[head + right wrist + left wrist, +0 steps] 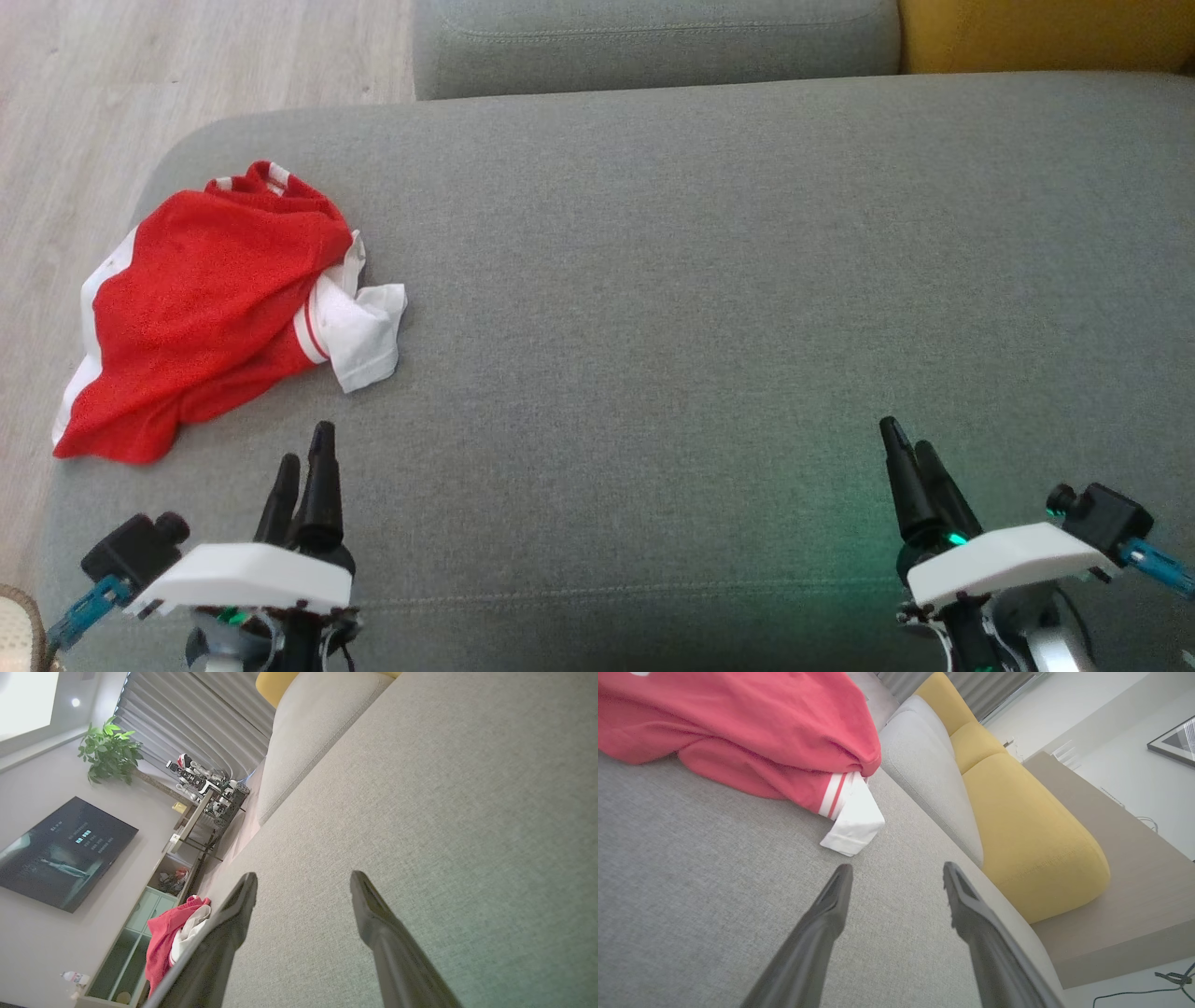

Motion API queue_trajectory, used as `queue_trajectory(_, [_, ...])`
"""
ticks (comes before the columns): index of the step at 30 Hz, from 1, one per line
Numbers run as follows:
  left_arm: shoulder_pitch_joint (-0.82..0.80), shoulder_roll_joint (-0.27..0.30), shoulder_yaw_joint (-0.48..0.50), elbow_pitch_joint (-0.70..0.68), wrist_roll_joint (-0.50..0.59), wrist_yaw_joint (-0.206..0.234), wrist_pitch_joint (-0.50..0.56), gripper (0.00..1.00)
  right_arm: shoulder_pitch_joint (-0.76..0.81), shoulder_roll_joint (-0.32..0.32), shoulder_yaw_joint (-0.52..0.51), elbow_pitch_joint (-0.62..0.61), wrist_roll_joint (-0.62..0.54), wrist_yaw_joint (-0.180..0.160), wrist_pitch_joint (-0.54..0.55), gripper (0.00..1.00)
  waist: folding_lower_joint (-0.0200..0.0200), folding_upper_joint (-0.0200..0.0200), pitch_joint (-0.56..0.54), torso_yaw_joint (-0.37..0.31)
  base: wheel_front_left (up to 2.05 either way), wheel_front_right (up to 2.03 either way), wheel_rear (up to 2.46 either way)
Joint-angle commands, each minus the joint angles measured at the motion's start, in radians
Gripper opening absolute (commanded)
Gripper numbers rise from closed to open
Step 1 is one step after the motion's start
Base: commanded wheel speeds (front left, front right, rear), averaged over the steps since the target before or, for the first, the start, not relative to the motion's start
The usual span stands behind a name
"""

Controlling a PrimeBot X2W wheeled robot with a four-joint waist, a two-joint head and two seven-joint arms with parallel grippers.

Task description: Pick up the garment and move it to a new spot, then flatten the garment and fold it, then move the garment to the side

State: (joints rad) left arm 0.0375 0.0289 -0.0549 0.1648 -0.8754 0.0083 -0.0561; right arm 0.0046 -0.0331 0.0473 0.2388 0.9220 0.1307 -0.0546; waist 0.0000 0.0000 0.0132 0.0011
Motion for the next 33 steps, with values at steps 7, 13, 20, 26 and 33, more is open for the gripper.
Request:
queue_trajectory(7, [-0.029, 0.028, -0.017, -0.061, 0.115, 0.026, -0.033, 1.00, -0.055, -0.009, 0.005, -0.063, -0.121, 0.000, -0.032, 1.00, 0.0000, 0.0000, 0.003, 0.003, 0.00, 0.00, 0.00])
queue_trajectory(13, [-0.025, 0.031, -0.030, -0.084, 0.182, 0.039, -0.050, 1.00, -0.059, -0.010, 0.023, -0.074, -0.196, 0.000, -0.050, 1.00, 0.0000, 0.0000, 0.006, 0.001, 0.00, 0.00, 0.00])
queue_trajectory(20, [-0.025, 0.033, -0.040, -0.111, 0.268, 0.054, -0.071, 1.00, -0.065, -0.011, 0.045, -0.088, -0.295, 0.000, -0.070, 1.00, 0.0000, 0.0000, 0.009, 0.000, 0.00, 0.00, 0.00])
queue_trajectory(26, [-0.018, 0.034, -0.043, -0.131, 0.339, 0.058, -0.088, 1.00, -0.069, -0.012, 0.063, -0.108, -0.365, 0.000, -0.088, 1.00, 0.0000, 0.0000, 0.011, 0.000, 0.00, 0.00, 0.00])
queue_trajectory(33, [-0.014, 0.031, -0.047, -0.146, 0.427, 0.066, -0.109, 1.00, -0.071, -0.013, 0.081, -0.121, -0.450, 0.000, -0.109, 1.00, 0.0000, 0.0000, 0.013, -0.001, 0.00, 0.00, 0.00])
